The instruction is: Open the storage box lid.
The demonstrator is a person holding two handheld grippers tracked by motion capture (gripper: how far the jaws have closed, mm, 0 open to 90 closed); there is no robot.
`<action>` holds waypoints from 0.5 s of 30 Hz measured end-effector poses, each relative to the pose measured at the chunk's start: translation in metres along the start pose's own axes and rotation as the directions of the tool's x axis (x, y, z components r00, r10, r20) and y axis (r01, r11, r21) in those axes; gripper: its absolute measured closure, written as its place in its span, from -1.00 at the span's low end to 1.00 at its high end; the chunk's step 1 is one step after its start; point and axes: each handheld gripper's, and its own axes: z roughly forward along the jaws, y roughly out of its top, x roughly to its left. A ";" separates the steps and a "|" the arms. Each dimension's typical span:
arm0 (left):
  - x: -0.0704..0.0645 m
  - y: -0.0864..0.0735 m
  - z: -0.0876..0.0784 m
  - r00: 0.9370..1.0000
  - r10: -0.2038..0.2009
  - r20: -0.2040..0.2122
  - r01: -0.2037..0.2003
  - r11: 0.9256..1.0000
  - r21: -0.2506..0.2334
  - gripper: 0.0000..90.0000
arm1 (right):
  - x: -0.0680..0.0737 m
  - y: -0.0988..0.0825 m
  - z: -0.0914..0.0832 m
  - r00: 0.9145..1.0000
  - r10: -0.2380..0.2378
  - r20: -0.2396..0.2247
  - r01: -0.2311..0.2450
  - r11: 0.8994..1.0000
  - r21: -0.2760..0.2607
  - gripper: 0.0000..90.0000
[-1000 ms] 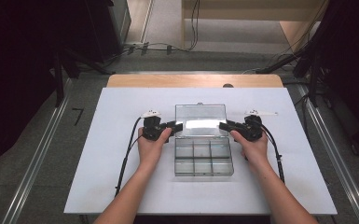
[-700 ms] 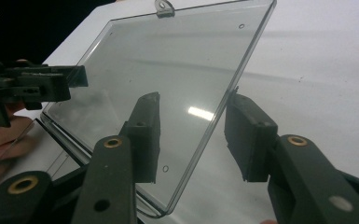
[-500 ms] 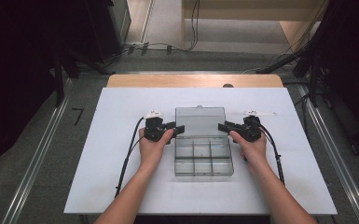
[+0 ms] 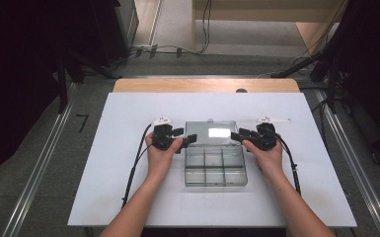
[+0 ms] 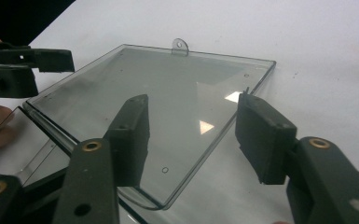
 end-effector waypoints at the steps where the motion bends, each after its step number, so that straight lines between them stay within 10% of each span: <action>1: -0.001 0.000 -0.001 1.000 0.009 0.004 -0.009 1.000 0.000 -0.53 | 0.001 0.001 -0.002 1.000 -0.007 0.004 0.007 1.000 -0.002 -0.13; 15: -0.021 0.001 -0.031 0.993 0.107 0.040 -0.104 0.992 -0.068 -0.92 | 0.024 0.001 -0.031 0.985 -0.174 0.012 0.174 0.985 0.018 -0.71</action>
